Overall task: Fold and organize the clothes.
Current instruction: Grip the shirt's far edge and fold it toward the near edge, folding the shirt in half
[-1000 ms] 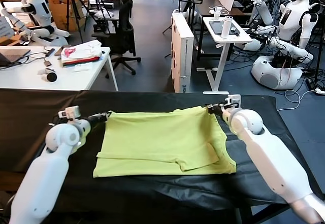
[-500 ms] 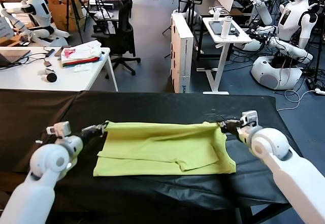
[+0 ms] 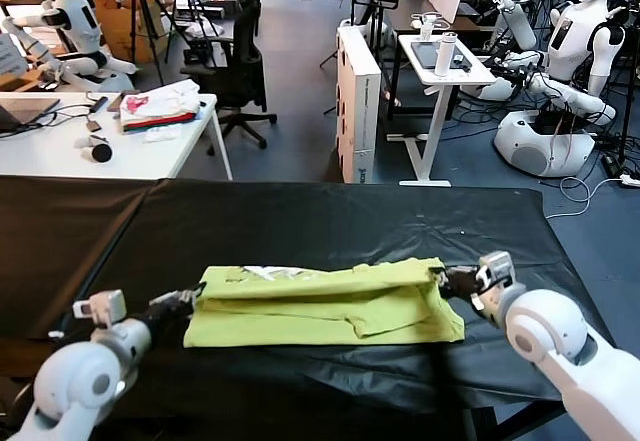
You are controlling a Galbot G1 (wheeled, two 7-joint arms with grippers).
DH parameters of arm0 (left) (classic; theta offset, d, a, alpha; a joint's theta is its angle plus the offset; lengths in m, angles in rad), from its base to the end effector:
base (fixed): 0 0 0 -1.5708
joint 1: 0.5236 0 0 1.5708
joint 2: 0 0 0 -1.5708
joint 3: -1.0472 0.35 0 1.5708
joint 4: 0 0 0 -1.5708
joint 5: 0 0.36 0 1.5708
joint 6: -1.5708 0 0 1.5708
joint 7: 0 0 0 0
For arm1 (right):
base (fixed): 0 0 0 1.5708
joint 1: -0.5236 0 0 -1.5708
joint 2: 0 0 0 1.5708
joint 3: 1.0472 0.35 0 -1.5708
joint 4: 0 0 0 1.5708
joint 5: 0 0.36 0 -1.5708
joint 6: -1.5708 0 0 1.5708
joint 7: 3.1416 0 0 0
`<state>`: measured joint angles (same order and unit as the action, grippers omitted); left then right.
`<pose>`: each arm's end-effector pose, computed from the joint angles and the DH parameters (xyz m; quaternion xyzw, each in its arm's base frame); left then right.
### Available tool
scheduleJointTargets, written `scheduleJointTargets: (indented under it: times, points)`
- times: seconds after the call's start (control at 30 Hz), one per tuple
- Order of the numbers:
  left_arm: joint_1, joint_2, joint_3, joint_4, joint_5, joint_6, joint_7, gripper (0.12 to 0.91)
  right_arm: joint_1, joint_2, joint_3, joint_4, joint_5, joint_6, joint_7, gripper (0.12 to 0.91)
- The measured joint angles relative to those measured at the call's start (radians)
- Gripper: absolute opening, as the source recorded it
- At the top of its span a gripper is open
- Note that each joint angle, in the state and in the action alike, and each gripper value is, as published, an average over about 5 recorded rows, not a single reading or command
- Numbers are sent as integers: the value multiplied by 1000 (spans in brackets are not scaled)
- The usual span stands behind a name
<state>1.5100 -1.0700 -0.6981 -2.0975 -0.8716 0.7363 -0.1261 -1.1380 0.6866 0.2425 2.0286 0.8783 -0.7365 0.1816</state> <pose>0.2196 0.1286 -0.2463 -0.0608 -0.9329 0.1192 0.3343 0.2917 -0.0908 -0.2176 0.1734 -0.9177 0.0869 0.3467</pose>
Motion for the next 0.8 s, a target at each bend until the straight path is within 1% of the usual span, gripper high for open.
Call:
scheduleJointTargets:
  times: [0.1, 0.17, 0.2, 0.27, 0.3, 0.33, 0.4, 0.43, 0.5, 0.53, 0.57, 0.63, 0.67, 0.8]
  points:
    - [1, -6, 2, 5, 8, 0, -1, 153, -7, 4, 5, 2, 3, 0, -7, 138]
    - [4, -8, 2, 3, 16, 0, -3, 192, -16, 4, 13, 8, 7, 0, -17, 146]
    - [7, -9, 0, 0, 20, 0, -4, 231, -21, 4, 20, 12, 8, 0, -21, 166]
    - [14, -8, -8, -11, 22, 0, -4, 342, -29, 7, 36, 17, 10, 0, -26, 244]
    - [17, -7, -13, -16, 21, 0, -4, 399, -32, 10, 46, 17, 11, 0, -27, 299]
    - [18, -7, -20, -20, 20, 0, -4, 475, -33, 14, 57, 16, 11, 0, -28, 372]
    - [15, -8, -34, -22, 18, 0, -3, 589, -30, 25, 79, 10, 11, 0, -29, 486]
    - [10, -9, -42, -19, 18, 0, -2, 664, -27, 31, 91, 5, 11, 0, -29, 562]
    - [-1, -10, -56, -6, 18, 0, 0, 771, -18, 47, 112, -7, 8, 0, -27, 675]
    - [-9, -11, -62, 4, 18, 0, 1, 825, -12, 56, 121, -14, 5, 0, -25, 745]
    - [-18, -12, -65, 15, 19, 0, 2, 860, -6, 66, 129, -22, 0, 3, -24, 796]
    - [-40, -16, -65, 38, 22, 0, 1, 895, 9, 88, 140, -41, -18, 12, -22, 870]
    - [-53, -19, -62, 50, 26, 0, 0, 901, 18, 101, 143, -53, -28, 19, -22, 889]
    - [-121, -39, -39, 98, 41, 0, -7, 906, 50, 154, 146, -108, -65, 45, -24, 906]
